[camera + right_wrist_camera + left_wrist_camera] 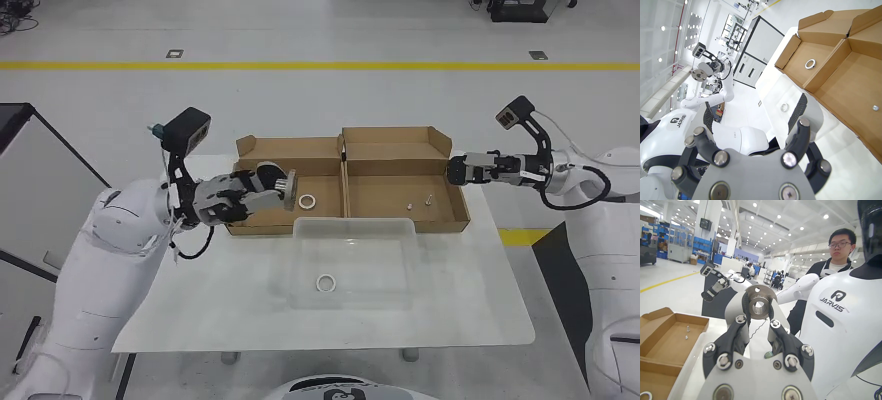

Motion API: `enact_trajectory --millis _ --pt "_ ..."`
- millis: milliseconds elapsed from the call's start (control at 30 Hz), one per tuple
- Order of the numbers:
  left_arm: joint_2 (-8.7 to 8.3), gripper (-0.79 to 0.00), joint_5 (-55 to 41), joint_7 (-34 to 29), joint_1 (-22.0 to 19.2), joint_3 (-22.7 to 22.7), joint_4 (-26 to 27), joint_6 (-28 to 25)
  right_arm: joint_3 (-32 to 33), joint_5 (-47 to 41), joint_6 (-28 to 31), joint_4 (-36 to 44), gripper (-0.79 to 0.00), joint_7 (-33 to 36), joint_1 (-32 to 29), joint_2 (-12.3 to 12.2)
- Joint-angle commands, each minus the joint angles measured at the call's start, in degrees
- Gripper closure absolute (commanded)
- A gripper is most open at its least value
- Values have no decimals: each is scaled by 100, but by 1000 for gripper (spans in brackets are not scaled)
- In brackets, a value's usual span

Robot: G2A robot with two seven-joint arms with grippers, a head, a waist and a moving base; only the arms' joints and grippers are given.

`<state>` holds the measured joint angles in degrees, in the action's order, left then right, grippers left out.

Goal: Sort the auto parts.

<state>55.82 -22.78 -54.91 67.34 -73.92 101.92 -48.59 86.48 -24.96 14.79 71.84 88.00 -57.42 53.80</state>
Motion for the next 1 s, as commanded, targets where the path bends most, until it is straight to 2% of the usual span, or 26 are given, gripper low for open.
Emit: enact_trajectory --millis 0,267,467,733,967 --pt "35 0 256 -56 -217 234 -196 0 0 -2 0 0 -785 0 0 0" --pt "205 0 1347 -5 -956 1051 -1070 -74 0 -2 0 0 -785 0 0 0" --pt "334 0 2180 169 -1362 1538 -1749 -97 0 -2 0 0 -785 0 0 0" --pt "437 0 3372 402 -1764 1879 -2455 -174 0 -2 0 0 -785 0 0 0" --pt "541 0 4930 1110 -2016 2095 -2810 -44 0 -2 0 0 -785 0 0 0"
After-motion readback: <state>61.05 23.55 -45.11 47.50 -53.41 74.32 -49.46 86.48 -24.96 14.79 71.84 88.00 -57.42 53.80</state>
